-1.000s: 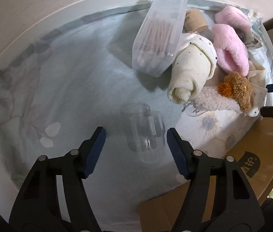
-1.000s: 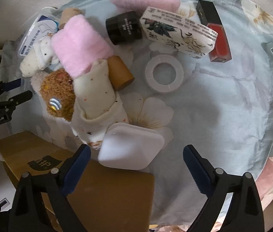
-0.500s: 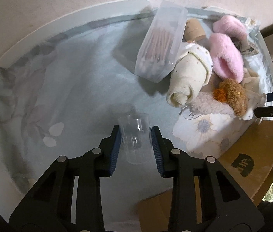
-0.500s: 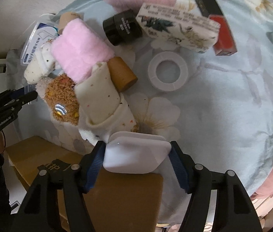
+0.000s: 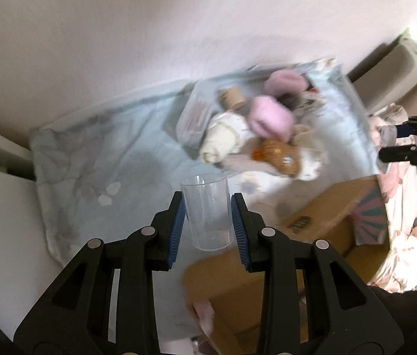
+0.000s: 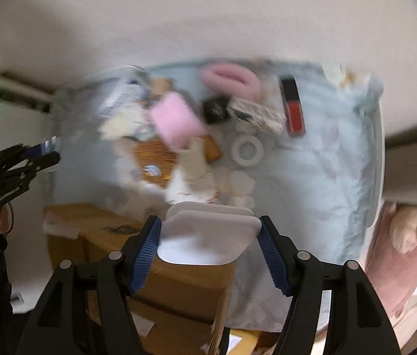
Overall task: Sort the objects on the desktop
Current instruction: 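Carry the cup and pad into the cardboard box and open both tools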
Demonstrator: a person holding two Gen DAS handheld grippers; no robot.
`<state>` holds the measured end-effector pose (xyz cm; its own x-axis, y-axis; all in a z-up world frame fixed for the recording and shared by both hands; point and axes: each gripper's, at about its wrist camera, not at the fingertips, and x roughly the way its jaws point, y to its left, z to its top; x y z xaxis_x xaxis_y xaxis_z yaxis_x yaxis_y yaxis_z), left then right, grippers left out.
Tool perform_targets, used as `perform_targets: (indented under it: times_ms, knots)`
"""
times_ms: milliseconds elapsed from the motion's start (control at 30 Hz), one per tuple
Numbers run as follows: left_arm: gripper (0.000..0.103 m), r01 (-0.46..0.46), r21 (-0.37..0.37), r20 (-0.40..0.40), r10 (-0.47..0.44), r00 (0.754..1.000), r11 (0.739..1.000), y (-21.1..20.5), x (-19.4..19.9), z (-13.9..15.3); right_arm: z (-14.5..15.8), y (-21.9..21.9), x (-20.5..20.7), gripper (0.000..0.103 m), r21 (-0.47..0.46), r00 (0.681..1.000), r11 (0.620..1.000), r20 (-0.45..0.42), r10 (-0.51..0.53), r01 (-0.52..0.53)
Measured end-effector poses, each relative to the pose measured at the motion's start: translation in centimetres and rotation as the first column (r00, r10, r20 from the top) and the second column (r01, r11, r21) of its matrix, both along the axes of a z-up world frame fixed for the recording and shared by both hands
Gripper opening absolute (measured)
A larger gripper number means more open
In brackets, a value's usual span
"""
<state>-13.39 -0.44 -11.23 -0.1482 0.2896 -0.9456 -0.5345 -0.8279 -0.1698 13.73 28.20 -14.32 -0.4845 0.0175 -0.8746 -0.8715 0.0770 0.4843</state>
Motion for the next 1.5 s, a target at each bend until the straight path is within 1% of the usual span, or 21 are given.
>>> perform_targets:
  times_ms: [33,67,100,133,200,333,433,500,567,667,700,767,833,1000,1267,1333,1367,1400,1433,1467,1500]
  knots:
    - [0.029,0.001,0.007,-0.011,-0.001,1.0,1.0,0.5,-1.9,1.5,2.3,1.0,-2.4,0.062,0.019,1.0,1.0,0.007,-0.014,0.014]
    - [0.029,0.002,0.012,-0.021,-0.001,1.0,1.0,2.1,-1.4,1.6,3.7,1.2,-3.5,0.062,0.046,1.0,0.999,0.004,0.002,-0.002]
    - [0.029,0.003,0.019,-0.027,-0.002,1.0,1.0,2.1,-0.5,2.2,3.7,2.9,-6.4,0.062,0.064,1.0,0.998,0.004,0.016,-0.017]
    - [0.029,0.005,0.025,-0.03,-0.004,1.0,1.0,2.2,0.4,2.5,4.9,2.1,-7.3,0.062,0.091,0.999,0.995,0.007,0.047,-0.048]
    - [0.029,0.014,0.031,-0.028,-0.013,1.0,0.999,2.0,2.4,3.4,3.7,1.8,-10.4,0.062,0.115,0.997,0.99,0.022,0.076,-0.078]
    - [0.029,0.021,0.03,0.003,-0.021,1.0,0.999,1.6,6.5,2.8,5.0,-0.1,-13.4,0.062,0.131,0.995,0.986,0.018,0.103,-0.105]
    - [0.029,0.016,0.015,0.035,-0.017,0.999,1.0,1.8,8.8,0.9,4.3,-2.2,-15.7,0.062,0.13,0.99,0.982,0.046,0.135,-0.14]
    - [0.029,0.004,-0.005,0.055,-0.004,0.998,1.0,1.9,10.0,-0.7,3.5,-3.3,-17.0,0.062,0.12,0.987,0.98,0.044,0.156,-0.16]
    - [0.029,-0.022,-0.016,0.074,0.023,0.997,1.0,1.8,10.9,-2.4,2.3,-4.3,-17.9,0.062,0.107,0.986,0.981,0.047,0.157,-0.161]
    - [0.029,-0.067,-0.042,0.074,0.07,0.995,0.997,1.7,12.0,-4.4,0.6,-5.4,-18.7,0.062,0.094,0.986,0.985,0.103,0.133,-0.143]
    - [0.029,-0.082,-0.049,0.076,0.085,0.993,0.995,1.7,12.2,-4.9,0.2,-5.6,-18.9,0.062,0.094,0.987,0.986,0.103,0.126,-0.135]
    - [0.029,-0.101,-0.033,0.098,0.104,0.99,0.994,1.7,12.6,-5.6,-0.7,-6.1,-18.8,0.062,0.082,0.993,0.992,0.084,0.089,-0.096]
    - [0.029,-0.111,-0.029,0.101,0.113,0.988,0.993,1.8,13.0,-5.8,-1.4,-6.5,-18.7,0.062,0.071,0.995,0.995,0.067,0.071,-0.076]
    - [0.029,-0.13,-0.02,0.096,0.131,0.987,0.991,1.5,13.1,-5.5,-1.6,-7.1,-18.9,0.062,0.078,0.994,0.995,0.088,0.057,-0.064]
    - [0.029,-0.119,-0.022,0.092,0.12,0.988,0.993,1.9,13.2,-5.7,-2.2,-7.3,-18.7,0.062,0.08,0.996,0.996,0.084,0.026,-0.033]
    - [0.036,-0.13,-0.033,0.099,0.133,0.986,0.991,1.7,13.1,-5.7,-2.4,-7.3,-18.8,0.063,0.09,0.995,0.995,0.101,0.023,-0.033]
    - [0.068,-0.134,-0.049,0.093,0.138,0.986,0.99,1.7,13.0,-5.7,-2.6,-7.2,-18.7,0.065,0.093,0.994,0.995,0.108,0.014,-0.024]
    - [0.099,-0.135,-0.052,0.089,0.139,0.986,0.99,1.6,13.0,-5.7,-2.7,-7.2,-18.5,0.071,0.091,0.994,0.996,0.108,0.001,-0.011]
    - [0.102,-0.14,-0.04,0.077,0.142,0.987,0.989,1.5,13.0,-5.6,-2.8,-7.3,-18.3,0.088,0.097,0.995,0.995,0.102,-0.018,0.008]
    - [0.103,-0.14,-0.026,0.075,0.142,0.987,0.99,1.3,12.9,-5.6,-2.8,-7.4,-18.0,0.096,0.11,0.995,0.994,0.096,-0.039,0.028]
    - [0.103,-0.138,-0.019,0.082,0.139,0.987,0.99,1.2,12.9,-5.6,-2.6,-7.5,-17.5,0.096,0.126,0.994,0.991,0.088,-0.067,0.055]
